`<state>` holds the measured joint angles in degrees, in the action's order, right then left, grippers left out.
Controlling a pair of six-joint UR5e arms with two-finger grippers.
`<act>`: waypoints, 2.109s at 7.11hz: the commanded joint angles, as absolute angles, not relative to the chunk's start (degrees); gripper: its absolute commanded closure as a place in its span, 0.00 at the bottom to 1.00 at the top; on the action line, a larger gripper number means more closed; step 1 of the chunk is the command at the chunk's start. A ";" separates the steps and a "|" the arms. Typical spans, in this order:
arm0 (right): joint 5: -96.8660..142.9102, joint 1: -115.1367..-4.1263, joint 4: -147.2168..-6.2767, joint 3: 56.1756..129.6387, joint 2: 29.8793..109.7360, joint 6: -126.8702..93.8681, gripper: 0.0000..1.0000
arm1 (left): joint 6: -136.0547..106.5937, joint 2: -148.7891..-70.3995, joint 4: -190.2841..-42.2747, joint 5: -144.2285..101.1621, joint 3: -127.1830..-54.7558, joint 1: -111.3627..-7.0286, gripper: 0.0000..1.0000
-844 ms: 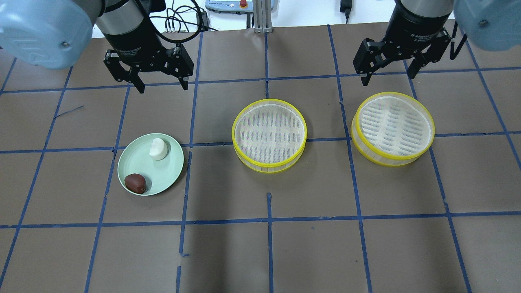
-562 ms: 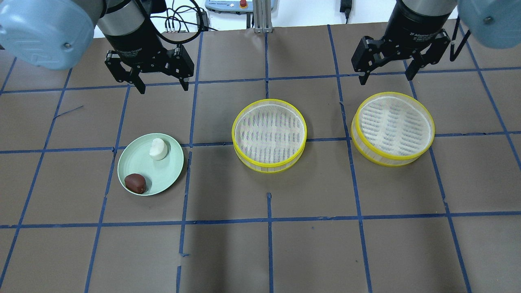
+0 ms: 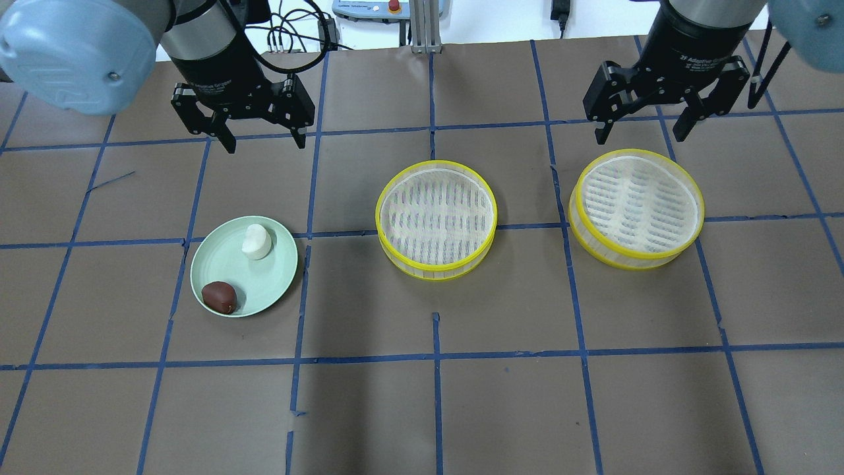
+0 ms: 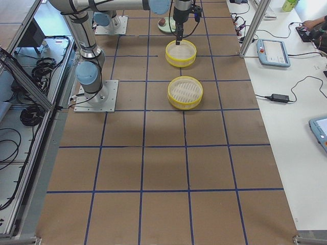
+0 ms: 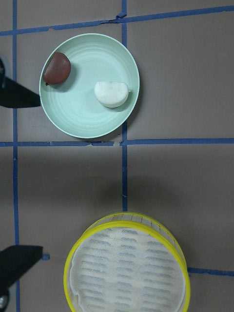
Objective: Stack buns with steamer
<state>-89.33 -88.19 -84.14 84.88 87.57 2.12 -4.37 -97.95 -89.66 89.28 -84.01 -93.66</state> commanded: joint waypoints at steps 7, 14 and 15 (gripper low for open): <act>-92.72 -69.99 -105.71 89.73 70.68 23.70 0.01 | 14.76 -114.05 -64.43 96.15 -100.90 -85.88 0.02; -92.72 -66.71 -120.75 103.62 68.03 27.25 0.35 | 16.81 -113.56 -66.00 97.74 -101.96 -84.99 0.90; -92.72 -66.71 -120.76 103.45 67.51 27.16 0.52 | 10.17 -113.55 -67.83 96.26 -99.34 -85.51 0.90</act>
<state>-92.72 -66.71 -120.16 103.48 68.04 27.36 16.09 -113.91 -66.15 97.55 -101.68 -85.08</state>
